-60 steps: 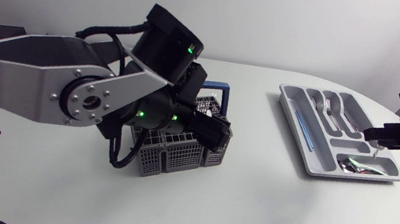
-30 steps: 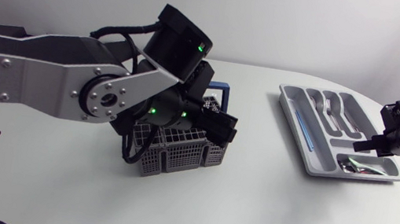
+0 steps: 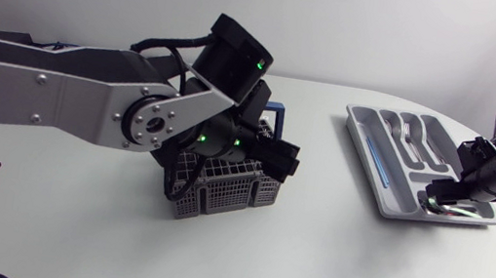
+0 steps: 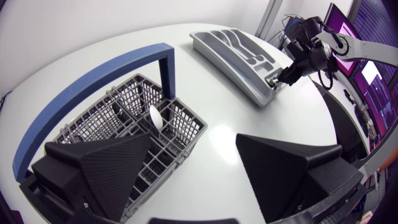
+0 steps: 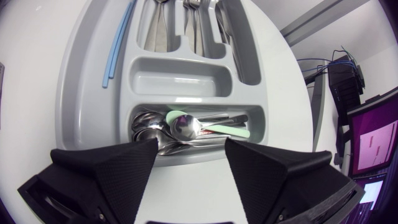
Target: Unload the cutlery basket into the drawer organizer.
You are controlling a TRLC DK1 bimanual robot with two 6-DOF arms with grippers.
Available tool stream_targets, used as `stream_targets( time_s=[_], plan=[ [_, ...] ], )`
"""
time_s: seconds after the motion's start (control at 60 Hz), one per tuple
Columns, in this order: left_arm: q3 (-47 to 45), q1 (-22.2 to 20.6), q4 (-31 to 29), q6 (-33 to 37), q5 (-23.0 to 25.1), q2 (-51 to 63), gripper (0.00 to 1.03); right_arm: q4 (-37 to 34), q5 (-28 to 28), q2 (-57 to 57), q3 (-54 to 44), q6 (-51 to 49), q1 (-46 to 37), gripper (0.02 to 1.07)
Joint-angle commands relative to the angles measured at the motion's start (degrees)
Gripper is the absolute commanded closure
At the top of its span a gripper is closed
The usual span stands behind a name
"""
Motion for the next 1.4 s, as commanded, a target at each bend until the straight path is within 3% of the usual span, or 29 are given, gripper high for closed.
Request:
stream_targets(
  time_s=[0.0, 0.2, 0.483, 0.717, 0.9, 1.0, 1.2, 1.267, 1.383],
  plan=[
    [2.39, -0.01, 0.89, -1.24, -0.06, 1.57, 0.07, -1.92, -2.36, -0.35, 1.63, 1.51, 0.05, 0.07],
    [4.32, 0.43, 0.97, -1.94, -2.08, 4.47, 0.11, -9.04, -11.23, -6.41, 2.5, 6.17, -0.57, 0.07],
    [6.16, 2.8, 1.24, -4.4, -4.28, 8.52, 0.12, -11.41, -17.21, -13.97, 0.4, 11.71, -0.22, 0.07],
    [6.34, 3.06, 2.12, -5.63, -5.33, 10.98, 0.18, -11.24, -18.79, -16.7, -2.07, 14.87, 1.45, 0.07],
    [4.93, 3.15, 4.05, -6.16, -5.77, 11.33, 0.31, -10.8, -20.46, -17.31, -3.03, 16.54, 2.07, 0.07],
    [3.88, 3.33, 5.89, -6.25, -6.12, 11.15, 0.44, -10.45, -20.46, -17.58, -3.65, 16.98, 2.6, 0.07],
    [3.18, 3.33, 6.07, -6.25, -6.12, 11.33, 0.49, -9.92, -20.46, -17.58, -3.91, 17.25, 2.77, 0.07],
    [3.0, 3.41, 6.07, -6.25, -6.21, 11.33, 0.57, -9.92, -20.46, -17.75, -3.91, 17.33, 2.77, 0.07],
    [2.82, 3.41, 6.07, -6.25, -6.21, 11.68, 0.57, -9.92, -20.46, -17.93, -4.09, 17.42, 2.86, 0.07]
  ],
)
